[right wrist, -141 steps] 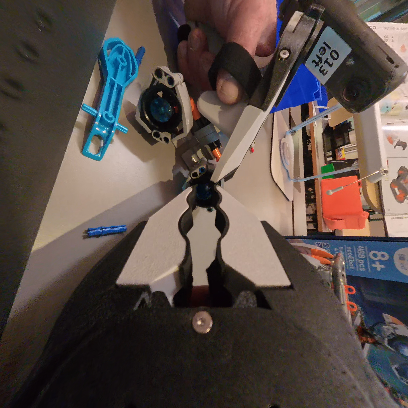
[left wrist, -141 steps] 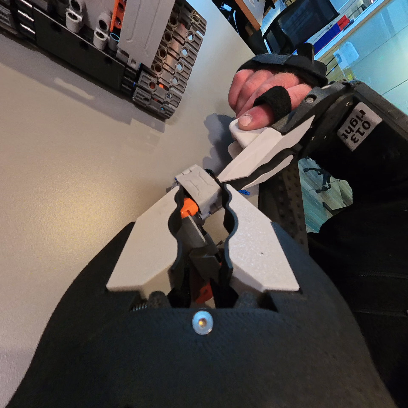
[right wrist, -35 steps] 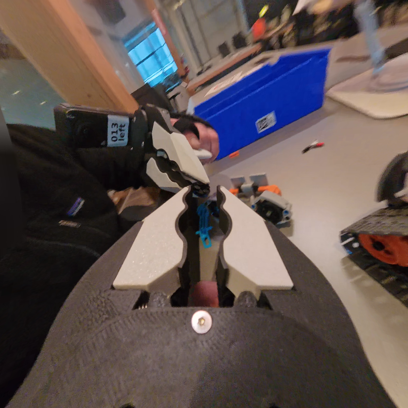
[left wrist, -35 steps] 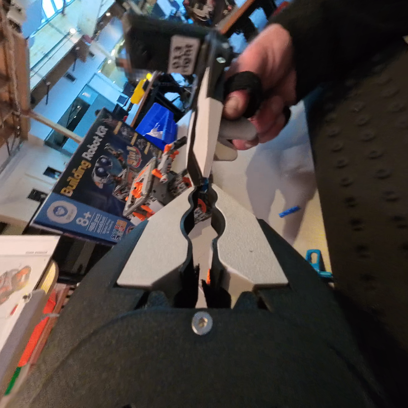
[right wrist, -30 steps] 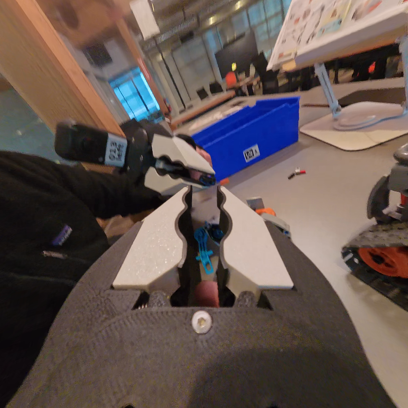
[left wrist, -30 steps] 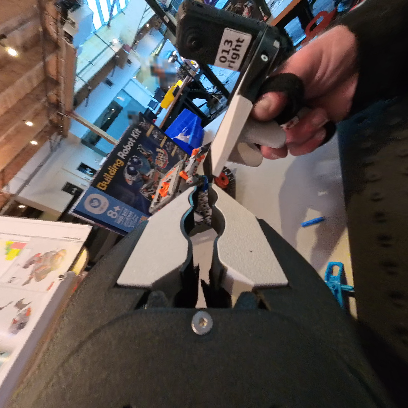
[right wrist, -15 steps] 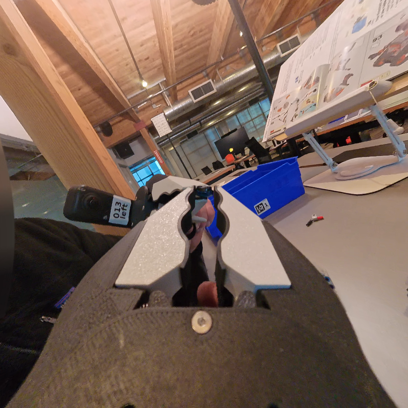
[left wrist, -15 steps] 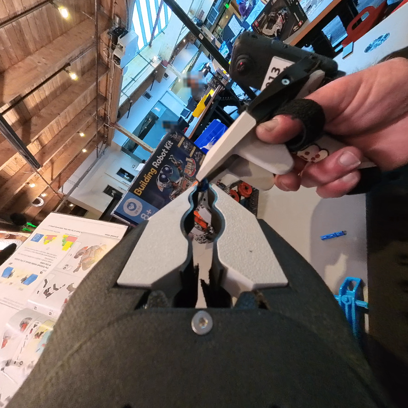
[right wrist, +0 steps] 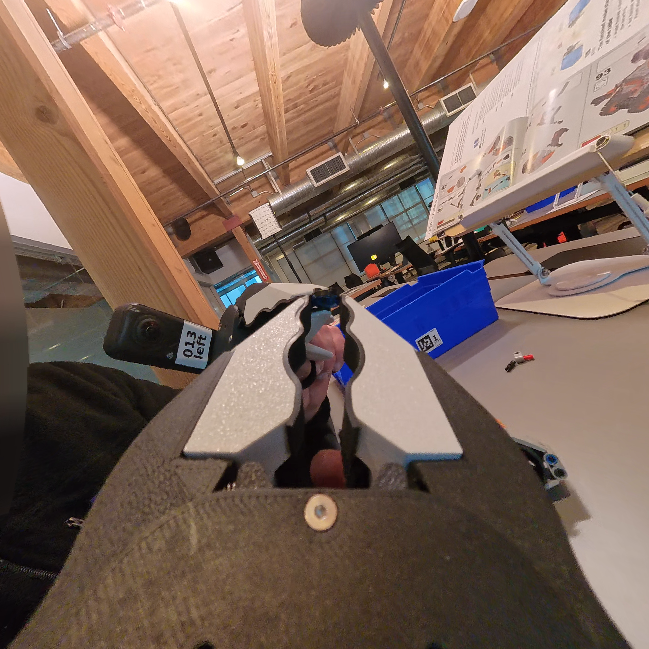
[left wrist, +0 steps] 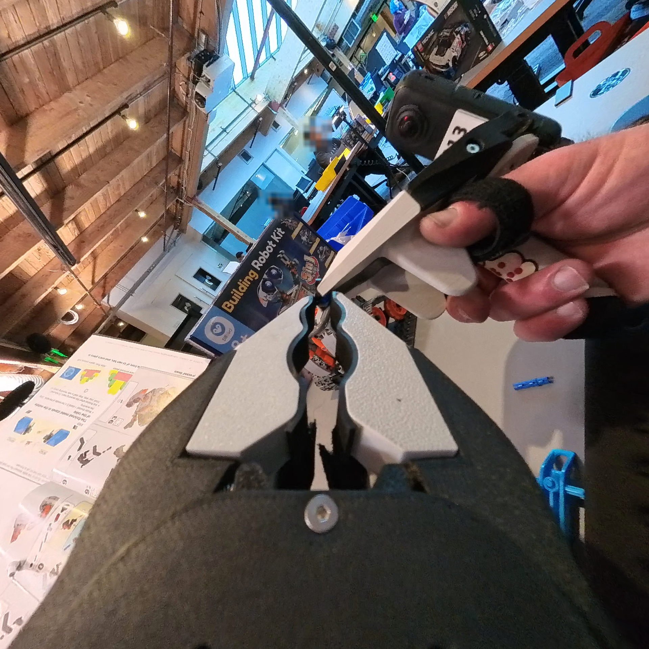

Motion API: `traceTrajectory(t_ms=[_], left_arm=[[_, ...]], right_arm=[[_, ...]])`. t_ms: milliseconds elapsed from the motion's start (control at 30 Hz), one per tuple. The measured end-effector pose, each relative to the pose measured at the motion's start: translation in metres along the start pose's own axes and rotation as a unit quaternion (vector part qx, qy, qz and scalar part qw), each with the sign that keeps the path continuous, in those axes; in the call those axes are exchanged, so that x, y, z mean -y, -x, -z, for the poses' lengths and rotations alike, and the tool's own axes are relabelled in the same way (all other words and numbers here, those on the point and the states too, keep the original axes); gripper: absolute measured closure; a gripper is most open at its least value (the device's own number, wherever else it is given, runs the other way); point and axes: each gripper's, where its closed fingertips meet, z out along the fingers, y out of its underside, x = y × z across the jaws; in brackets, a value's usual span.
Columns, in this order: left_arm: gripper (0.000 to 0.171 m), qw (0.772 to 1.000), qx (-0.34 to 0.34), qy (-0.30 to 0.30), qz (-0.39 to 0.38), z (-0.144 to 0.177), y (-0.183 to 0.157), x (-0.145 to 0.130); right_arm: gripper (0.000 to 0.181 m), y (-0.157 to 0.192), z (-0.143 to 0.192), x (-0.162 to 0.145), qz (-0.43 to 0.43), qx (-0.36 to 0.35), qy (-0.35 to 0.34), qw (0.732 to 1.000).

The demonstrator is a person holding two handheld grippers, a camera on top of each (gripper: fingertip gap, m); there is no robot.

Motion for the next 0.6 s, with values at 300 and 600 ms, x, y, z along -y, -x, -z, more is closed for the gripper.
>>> traceTrajectory(t_ms=[300, 600], left_arm=[[0.157, 0.998, -0.048, -0.006, 0.028, -0.004, -0.012, -0.003], [0.152, 0.969, -0.205, 0.037, 0.134, -0.009, -0.041, -0.031]], right_arm=[[0.169, -0.006, 0.006, -0.003, 0.168, -0.088, 0.068, 0.980], [0.168, -0.034, 0.027, -0.009, 0.317, -0.190, 0.219, 0.903]])
